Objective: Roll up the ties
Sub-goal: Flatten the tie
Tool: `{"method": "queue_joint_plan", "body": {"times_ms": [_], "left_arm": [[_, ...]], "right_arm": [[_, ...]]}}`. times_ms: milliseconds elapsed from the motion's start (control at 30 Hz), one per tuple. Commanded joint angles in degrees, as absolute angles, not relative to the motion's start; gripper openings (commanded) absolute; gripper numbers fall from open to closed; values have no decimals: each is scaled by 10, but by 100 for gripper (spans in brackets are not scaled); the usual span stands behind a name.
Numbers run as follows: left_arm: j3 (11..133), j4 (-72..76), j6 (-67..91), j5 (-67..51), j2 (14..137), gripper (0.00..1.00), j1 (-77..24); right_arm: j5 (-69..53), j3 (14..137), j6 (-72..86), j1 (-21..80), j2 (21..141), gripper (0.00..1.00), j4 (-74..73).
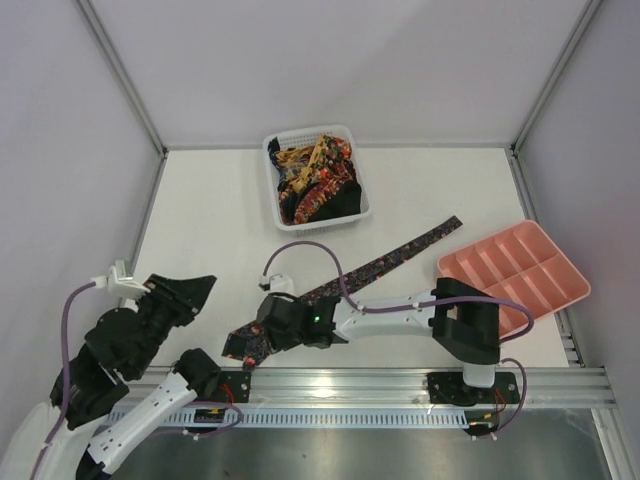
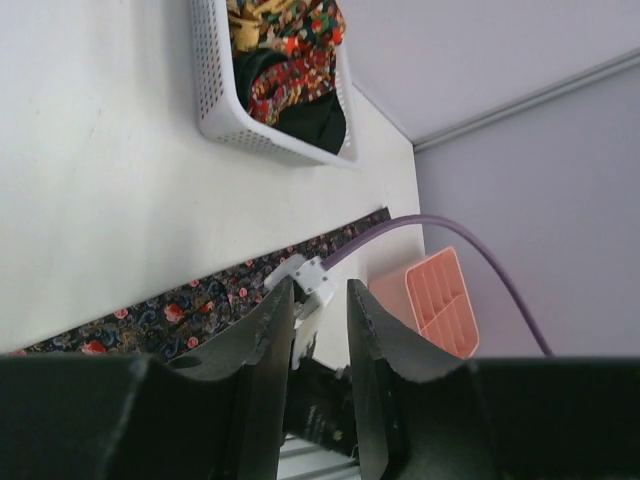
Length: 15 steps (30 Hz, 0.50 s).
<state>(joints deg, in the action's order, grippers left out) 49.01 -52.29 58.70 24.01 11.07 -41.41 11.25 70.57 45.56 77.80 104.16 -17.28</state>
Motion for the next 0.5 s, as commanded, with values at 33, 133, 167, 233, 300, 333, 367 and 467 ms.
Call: {"method": "queue_joint_plan", "body": {"times_ms": [33, 133, 167, 233, 300, 333, 367, 467], "left_arm": [[526, -564, 596, 283, 105, 34, -417], [522, -566, 601, 283, 95, 34, -417], [519, -567, 603, 282, 92, 34, -417], [511, -570, 608, 282, 84, 35, -417], [503, -570, 609, 280, 80, 35, -417], [500, -569, 609, 279, 74, 35, -417], [499, -568, 609, 279, 73, 36, -417], [499, -568, 609, 279, 73, 36, -417]], "right_arm": [[169, 804, 475, 809, 1098, 49, -236], [184, 833, 468, 821, 1128, 50, -256], [189, 844, 464, 821, 1149, 51, -264], [197, 860, 456, 825, 1164, 50, -275], [199, 865, 454, 824, 1178, 49, -274], [199, 873, 448, 825, 1183, 49, -277], [200, 878, 448, 826, 1194, 48, -280], [221, 893, 442, 832, 1210, 47, -297]]}}
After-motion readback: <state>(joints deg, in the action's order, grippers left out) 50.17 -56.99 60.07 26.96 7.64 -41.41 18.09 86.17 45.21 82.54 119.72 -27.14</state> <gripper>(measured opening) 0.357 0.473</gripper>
